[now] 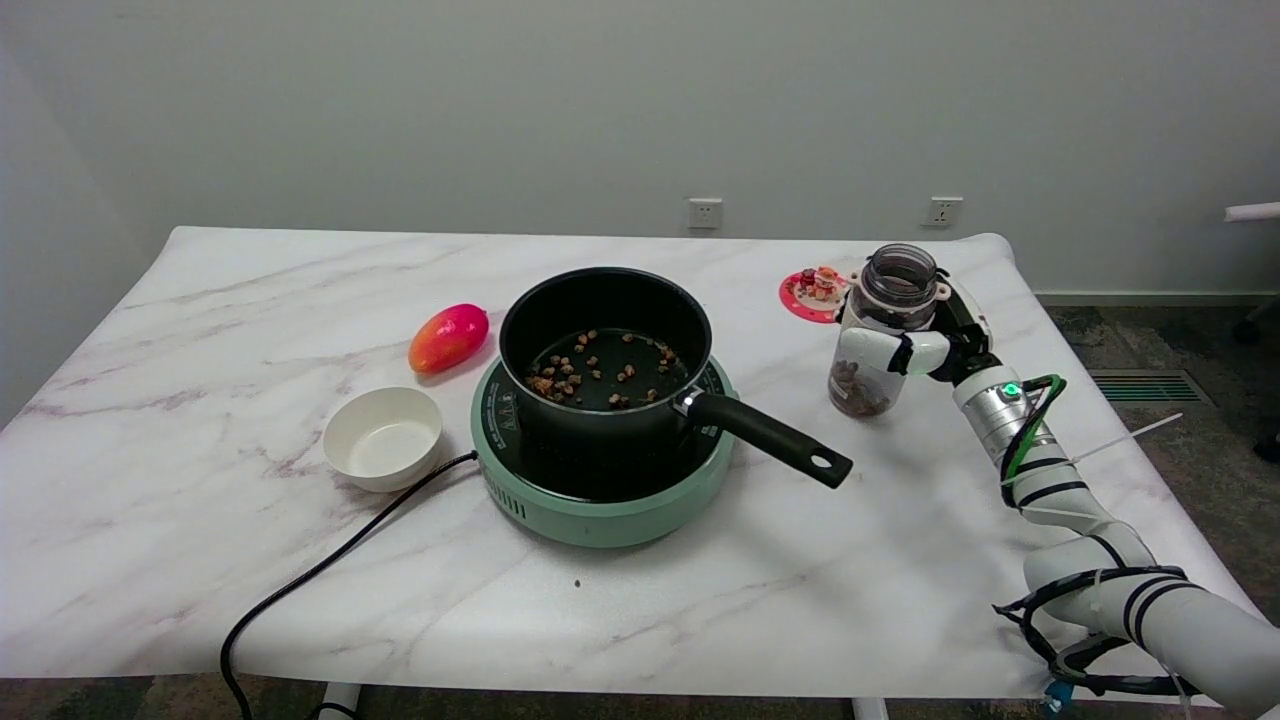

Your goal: Pick up the bottle.

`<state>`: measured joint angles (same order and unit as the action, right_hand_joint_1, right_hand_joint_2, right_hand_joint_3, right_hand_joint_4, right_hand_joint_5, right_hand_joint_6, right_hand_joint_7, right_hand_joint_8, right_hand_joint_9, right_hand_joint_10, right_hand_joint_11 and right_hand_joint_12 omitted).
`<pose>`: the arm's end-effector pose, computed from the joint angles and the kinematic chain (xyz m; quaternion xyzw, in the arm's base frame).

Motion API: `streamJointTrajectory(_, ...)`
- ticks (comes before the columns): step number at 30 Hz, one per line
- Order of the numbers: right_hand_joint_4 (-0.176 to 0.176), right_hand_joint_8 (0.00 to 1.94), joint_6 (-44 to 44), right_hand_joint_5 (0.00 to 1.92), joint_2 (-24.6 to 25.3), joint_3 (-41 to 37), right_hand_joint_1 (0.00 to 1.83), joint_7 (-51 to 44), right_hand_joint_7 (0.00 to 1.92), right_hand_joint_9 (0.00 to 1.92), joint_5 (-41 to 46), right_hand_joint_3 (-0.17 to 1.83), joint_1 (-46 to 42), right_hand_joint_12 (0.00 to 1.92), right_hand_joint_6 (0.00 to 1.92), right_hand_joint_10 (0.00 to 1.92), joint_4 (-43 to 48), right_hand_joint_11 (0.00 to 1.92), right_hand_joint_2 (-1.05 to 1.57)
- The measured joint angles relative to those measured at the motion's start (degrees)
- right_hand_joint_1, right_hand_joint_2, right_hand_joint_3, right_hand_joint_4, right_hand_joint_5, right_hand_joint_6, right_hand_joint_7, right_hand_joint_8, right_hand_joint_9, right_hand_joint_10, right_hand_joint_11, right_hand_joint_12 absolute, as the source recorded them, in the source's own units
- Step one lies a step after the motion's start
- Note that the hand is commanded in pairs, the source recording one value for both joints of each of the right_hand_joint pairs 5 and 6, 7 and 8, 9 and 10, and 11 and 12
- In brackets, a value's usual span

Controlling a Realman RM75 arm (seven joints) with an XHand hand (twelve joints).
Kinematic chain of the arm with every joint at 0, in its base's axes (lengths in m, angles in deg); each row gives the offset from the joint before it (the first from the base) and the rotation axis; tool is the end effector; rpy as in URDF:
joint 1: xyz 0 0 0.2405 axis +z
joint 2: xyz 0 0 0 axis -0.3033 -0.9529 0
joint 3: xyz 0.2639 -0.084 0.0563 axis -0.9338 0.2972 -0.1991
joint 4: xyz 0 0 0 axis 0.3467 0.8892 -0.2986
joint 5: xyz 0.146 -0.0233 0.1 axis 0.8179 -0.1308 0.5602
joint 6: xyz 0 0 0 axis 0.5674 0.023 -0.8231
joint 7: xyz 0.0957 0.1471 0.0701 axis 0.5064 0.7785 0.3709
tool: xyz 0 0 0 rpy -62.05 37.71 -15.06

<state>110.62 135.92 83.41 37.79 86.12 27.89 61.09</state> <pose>-0.3071 -0.3532 0.4777 0.5153 -0.4074 0.5763 0.4862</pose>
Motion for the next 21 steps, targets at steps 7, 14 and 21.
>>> streamJointTrajectory(7, 0.000, 1.74, -0.51, 1.92, 0.00, -0.92, 1.45, -0.05, 1.74, 1.37, 0.02, 0.67, 0.36, 1.13, 1.92, 1.37, -0.16, 1.13, 0.84)
streamJointTrajectory(14, 0.000, 1.84, -0.82, 1.92, -0.04, -1.85, 1.47, -0.07, 1.84, 1.38, -0.11, 0.63, 0.89, 1.15, 1.92, 1.38, -0.24, 1.15, 0.87)
streamJointTrajectory(21, 0.000, 1.88, -0.94, 1.92, -0.17, -2.48, 1.49, 0.03, 1.88, 1.40, -0.16, 0.59, 2.14, 1.18, 1.92, 1.40, 0.28, 1.18, 0.94)
